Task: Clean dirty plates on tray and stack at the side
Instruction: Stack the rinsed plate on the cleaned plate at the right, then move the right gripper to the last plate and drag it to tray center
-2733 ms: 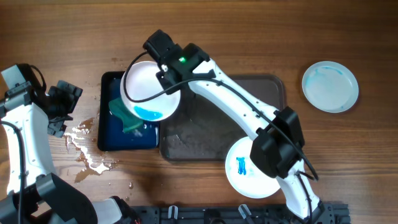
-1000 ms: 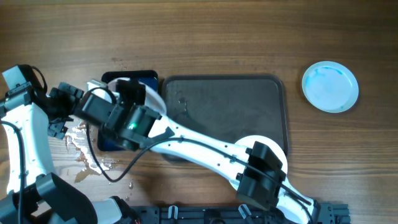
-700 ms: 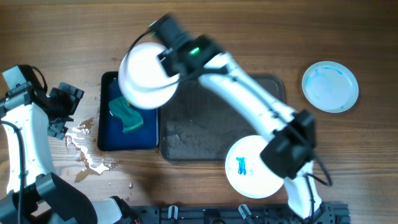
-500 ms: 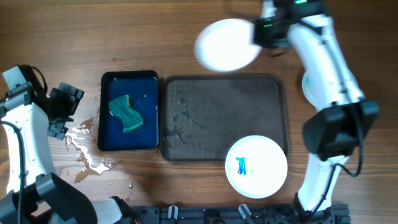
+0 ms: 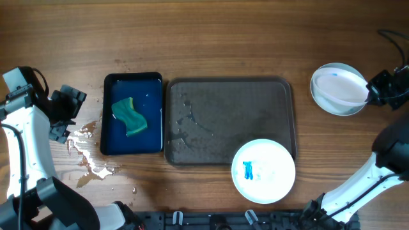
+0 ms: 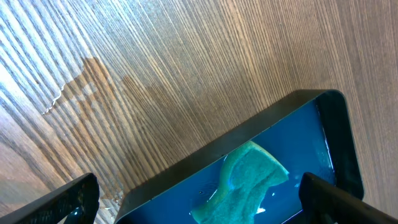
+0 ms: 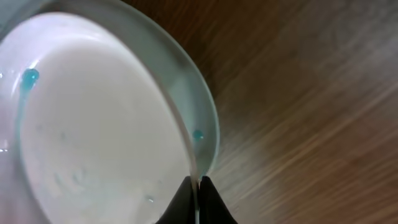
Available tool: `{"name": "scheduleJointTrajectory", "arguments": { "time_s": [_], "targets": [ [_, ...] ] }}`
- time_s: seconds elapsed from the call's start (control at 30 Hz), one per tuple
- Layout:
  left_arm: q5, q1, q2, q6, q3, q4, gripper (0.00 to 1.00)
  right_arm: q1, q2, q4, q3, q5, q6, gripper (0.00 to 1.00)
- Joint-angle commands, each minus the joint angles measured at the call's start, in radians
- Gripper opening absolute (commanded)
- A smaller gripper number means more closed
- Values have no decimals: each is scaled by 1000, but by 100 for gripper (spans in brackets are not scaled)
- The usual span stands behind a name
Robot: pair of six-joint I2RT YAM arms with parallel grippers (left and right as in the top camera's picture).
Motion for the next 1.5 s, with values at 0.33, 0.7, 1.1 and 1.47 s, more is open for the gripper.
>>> {"name": "scheduleJointTrajectory", "arguments": {
  "time_s": [0.33,0.7,1.1,1.47],
  "targets": [
    [12,-42,10,19,6,1,100,35,-21,18,-8,-71,-52,43],
    [12,-42,11,20,6,4,100,581,-232,58,-6,-106,-187,41],
    [12,-42,15,20,6,15,100,914,-554,-382,-17,75,124,66],
    [27,-42,15,20,6,27,100,1049,-723,-43,-843,5,419,100]
  ]
}}
